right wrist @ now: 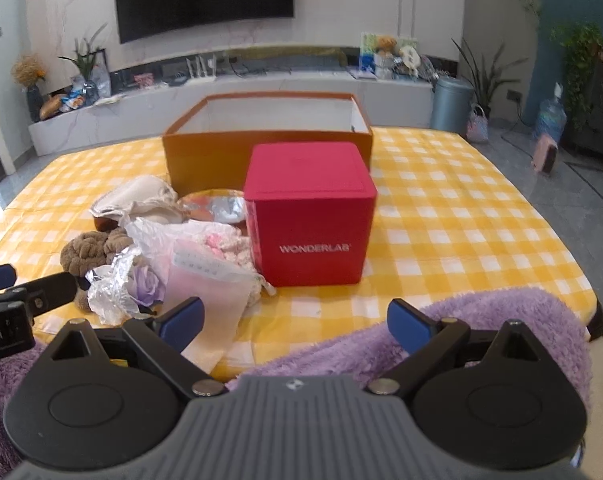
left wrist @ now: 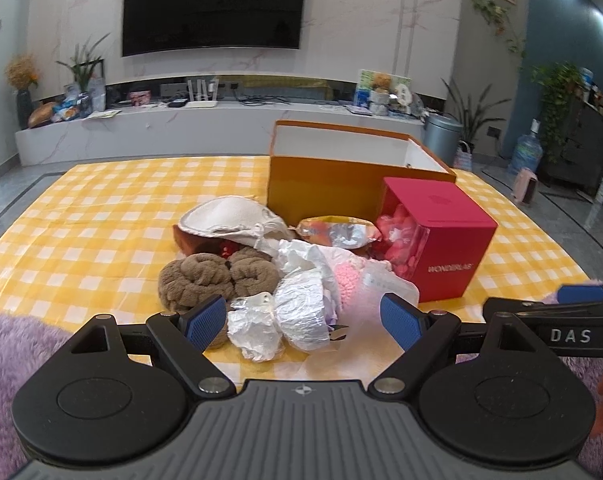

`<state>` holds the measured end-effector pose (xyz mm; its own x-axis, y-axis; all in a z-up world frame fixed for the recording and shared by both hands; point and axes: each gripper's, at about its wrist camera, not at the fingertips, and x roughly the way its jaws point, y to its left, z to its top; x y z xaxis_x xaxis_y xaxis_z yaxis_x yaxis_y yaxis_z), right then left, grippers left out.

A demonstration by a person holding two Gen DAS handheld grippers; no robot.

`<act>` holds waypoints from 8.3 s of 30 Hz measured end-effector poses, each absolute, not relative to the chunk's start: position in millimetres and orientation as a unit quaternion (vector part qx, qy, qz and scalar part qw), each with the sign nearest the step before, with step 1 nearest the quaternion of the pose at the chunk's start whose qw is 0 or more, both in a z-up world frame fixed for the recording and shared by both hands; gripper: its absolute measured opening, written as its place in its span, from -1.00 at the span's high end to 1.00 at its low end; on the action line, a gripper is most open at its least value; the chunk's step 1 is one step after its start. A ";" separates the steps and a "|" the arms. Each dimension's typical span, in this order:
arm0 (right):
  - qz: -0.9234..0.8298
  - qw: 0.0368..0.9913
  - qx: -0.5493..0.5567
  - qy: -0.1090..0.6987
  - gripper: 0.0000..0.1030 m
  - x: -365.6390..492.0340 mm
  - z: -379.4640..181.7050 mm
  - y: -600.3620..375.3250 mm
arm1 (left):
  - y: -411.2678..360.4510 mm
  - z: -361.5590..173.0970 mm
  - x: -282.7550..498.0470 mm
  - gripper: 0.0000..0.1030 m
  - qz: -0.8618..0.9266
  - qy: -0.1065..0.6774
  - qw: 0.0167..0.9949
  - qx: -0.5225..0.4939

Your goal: Organize soft objects

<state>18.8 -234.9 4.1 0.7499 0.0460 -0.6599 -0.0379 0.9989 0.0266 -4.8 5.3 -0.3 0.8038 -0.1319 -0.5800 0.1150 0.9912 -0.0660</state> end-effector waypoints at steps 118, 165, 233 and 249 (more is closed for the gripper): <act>0.137 0.925 0.012 0.355 1.00 371.8 34.5 -225.8 | -46.2 24.7 317.5 -0.04 -0.143 0.367 0.916 0.080; 0.133 0.945 0.018 0.299 -0.14 176.1 88.1 -217.4 | -3.6 96.3 138.4 -0.56 -0.125 0.233 0.964 0.016; 0.118 0.896 -0.012 0.428 0.20 126.2 -66.8 -178.8 | 12.2 -89.9 154.4 0.16 -0.117 0.464 0.864 -0.156; 0.106 0.909 -0.002 0.404 0.54 110.2 -49.6 -195.0 | 13.9 -35.8 107.9 0.80 -0.164 0.404 0.888 -0.142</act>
<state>110.2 -195.0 -49.6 0.6517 0.1906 -0.7342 -0.1935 0.9777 0.0821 107.9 13.9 -35.8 0.6190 -0.4066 -0.6719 0.1766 0.9057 -0.3853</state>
